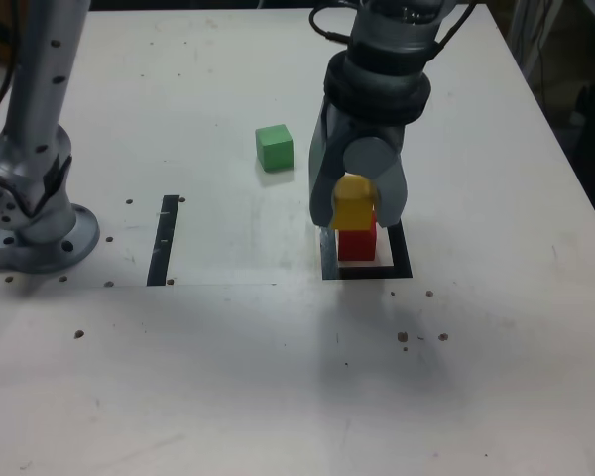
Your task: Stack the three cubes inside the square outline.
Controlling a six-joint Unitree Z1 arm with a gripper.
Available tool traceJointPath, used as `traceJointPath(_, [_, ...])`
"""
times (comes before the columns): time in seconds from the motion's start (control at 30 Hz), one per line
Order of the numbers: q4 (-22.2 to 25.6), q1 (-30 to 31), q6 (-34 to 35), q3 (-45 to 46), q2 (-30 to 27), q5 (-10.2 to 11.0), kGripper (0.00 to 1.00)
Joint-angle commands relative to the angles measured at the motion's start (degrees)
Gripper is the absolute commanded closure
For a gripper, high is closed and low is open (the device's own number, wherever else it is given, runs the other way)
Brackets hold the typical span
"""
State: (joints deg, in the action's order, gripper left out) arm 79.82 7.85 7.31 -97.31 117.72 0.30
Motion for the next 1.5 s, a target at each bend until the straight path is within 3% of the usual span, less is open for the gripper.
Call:
traceJointPath(0.0, [0.1,-0.1,-0.5,0.3,-0.7,0.5,0.89])
traceJointPath(0.97, [-5.2,-1.3,-3.5,4.1,-0.1,1.3,0.86])
traceJointPath(1.27, [-5.8,-1.3,-3.6,4.0,-0.2,1.5,0.71])
traceJointPath(1.47, [-6.3,-1.3,-3.7,4.5,-0.1,1.6,0.47])
